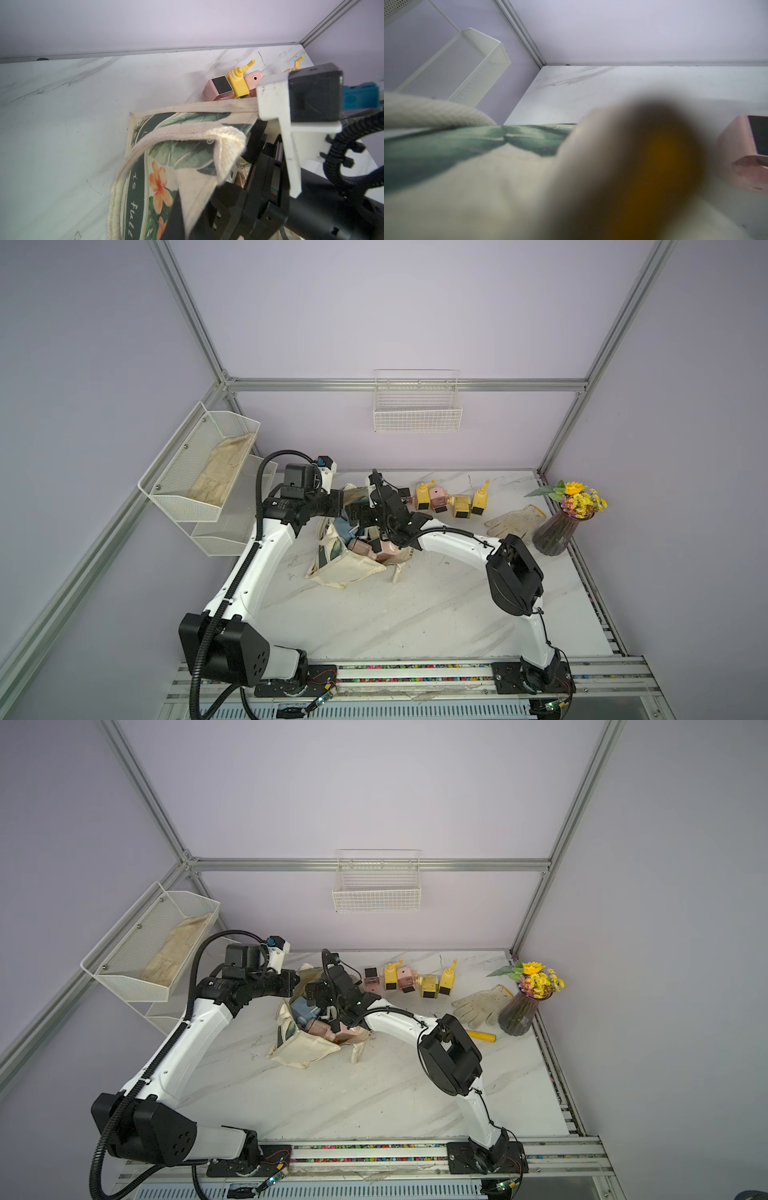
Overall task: Take out the pencil sharpeners from the tote bags
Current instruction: Adjust the canvas bag at the center of the board.
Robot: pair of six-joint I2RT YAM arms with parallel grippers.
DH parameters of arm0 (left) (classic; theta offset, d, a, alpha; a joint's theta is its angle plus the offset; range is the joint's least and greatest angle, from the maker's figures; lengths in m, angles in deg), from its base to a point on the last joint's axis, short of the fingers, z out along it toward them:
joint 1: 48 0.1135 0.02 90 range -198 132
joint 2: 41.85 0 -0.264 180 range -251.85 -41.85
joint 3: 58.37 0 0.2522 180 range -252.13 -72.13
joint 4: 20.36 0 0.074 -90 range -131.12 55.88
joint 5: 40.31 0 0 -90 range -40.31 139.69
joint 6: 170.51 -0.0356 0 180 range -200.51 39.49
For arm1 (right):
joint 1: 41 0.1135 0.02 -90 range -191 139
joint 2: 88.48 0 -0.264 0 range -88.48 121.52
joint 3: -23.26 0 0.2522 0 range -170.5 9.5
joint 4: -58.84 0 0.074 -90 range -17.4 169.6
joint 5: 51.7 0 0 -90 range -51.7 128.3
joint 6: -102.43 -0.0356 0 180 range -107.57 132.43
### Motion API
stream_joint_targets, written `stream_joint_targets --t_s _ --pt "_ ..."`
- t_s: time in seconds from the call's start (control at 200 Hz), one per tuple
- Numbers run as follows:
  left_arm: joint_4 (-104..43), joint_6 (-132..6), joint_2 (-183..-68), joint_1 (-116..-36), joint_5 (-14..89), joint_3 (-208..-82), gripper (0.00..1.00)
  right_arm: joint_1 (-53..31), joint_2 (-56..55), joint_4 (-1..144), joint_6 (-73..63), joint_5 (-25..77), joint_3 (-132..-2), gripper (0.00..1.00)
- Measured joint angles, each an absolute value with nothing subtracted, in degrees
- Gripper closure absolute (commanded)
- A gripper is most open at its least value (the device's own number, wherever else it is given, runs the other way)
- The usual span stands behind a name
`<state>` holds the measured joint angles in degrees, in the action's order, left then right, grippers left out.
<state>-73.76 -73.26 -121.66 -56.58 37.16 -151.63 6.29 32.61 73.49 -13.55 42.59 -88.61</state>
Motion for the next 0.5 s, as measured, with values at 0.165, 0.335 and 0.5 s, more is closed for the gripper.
stream_joint_targets --t_s 0.165,0.335,0.5 --pt "-74.02 -73.26 -121.66 -56.34 37.62 -151.63 0.99 5.04 32.83 69.88 -10.99 32.38 -87.30 0.04" --pt "-74.02 -73.24 -121.64 -56.25 37.94 -151.63 0.99 5.11 29.68 66.14 -5.92 22.77 -80.26 0.10" --pt "-74.02 -73.26 -121.64 -56.27 37.31 -151.63 0.99 6.86 25.31 66.21 -0.96 18.42 -73.50 0.12"
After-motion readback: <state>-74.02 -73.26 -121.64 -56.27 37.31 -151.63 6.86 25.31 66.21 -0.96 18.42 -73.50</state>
